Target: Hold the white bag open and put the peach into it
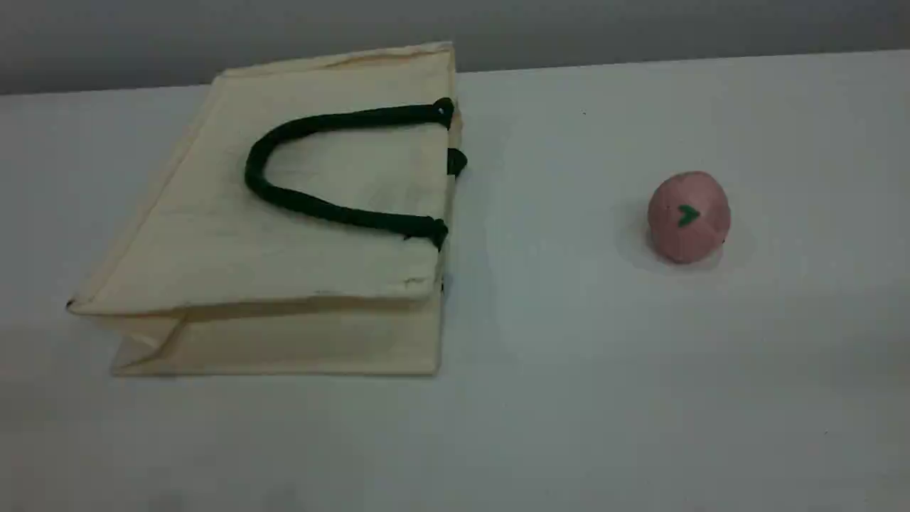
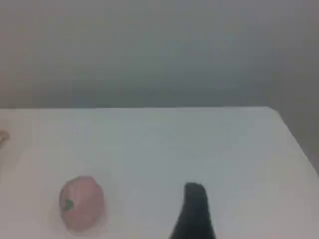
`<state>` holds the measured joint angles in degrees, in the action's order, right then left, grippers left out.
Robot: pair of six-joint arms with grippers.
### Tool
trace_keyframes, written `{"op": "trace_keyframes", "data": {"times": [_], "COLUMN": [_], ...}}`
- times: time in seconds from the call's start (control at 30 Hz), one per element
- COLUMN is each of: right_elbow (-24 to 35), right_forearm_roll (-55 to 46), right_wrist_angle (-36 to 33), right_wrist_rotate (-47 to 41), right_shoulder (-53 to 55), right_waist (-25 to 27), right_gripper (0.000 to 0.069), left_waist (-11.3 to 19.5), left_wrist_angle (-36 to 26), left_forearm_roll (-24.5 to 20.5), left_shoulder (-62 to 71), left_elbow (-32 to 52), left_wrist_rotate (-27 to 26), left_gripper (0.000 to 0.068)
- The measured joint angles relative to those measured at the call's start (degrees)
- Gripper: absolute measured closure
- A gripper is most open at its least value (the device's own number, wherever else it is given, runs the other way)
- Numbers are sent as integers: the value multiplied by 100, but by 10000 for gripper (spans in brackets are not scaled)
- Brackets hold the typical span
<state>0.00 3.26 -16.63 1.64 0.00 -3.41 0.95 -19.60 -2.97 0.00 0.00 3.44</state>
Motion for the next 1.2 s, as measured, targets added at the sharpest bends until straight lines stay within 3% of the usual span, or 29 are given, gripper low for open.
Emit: {"op": "trace_keyframes", "data": {"times": [1.2], "right_elbow": [0], "right_forearm_roll": [0], "right_wrist_angle": [0], "right_wrist_rotate": [0], "right_shoulder": [0], "right_waist": [0], "right_gripper": [189], "left_waist": [0], "left_wrist_angle": [0], "left_forearm_roll": [0], "left_shoulder": [0], "left_elbow": [0], "left_wrist_rotate": [0], "left_gripper": [101]}}
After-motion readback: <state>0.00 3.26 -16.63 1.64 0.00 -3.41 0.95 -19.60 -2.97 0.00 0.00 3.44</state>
